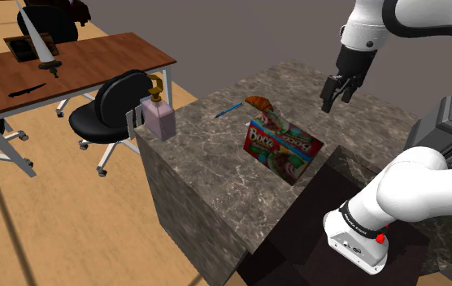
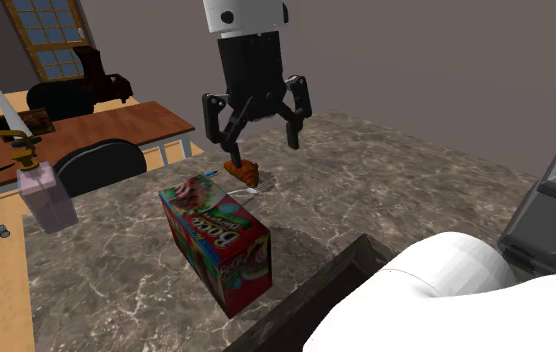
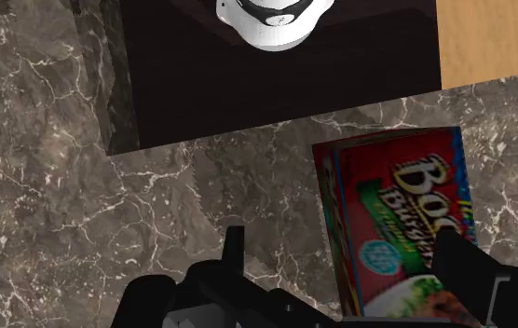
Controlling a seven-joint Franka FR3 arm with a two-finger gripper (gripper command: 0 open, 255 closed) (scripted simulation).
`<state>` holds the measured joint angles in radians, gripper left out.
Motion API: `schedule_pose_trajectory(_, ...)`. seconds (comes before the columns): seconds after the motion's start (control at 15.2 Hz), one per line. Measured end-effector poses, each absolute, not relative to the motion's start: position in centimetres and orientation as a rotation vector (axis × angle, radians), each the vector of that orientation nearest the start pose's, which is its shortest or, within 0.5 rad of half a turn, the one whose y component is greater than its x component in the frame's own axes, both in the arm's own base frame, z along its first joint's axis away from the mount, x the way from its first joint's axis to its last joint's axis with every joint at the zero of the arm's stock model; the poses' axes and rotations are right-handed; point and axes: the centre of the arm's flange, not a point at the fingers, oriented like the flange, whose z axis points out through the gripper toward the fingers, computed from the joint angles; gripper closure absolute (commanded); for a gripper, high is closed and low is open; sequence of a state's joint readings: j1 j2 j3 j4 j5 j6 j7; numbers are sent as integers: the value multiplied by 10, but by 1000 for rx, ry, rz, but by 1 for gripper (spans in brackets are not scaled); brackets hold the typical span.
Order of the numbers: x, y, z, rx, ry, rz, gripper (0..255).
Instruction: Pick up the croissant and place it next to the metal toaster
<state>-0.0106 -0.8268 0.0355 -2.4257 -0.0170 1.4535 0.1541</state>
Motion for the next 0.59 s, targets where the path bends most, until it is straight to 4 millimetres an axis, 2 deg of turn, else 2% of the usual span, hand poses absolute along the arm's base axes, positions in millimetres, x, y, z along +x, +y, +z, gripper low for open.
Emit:
schedule_pose_trajectory(0.13, 286, 6, 556, -3184, 217, 228, 0)
schedule_pose_trajectory(0.4, 317, -8, 535, -3205, 135, 232, 0)
schedule_pose_trajectory(0.59, 351, -21, 519, -3222, 64, 236, 0)
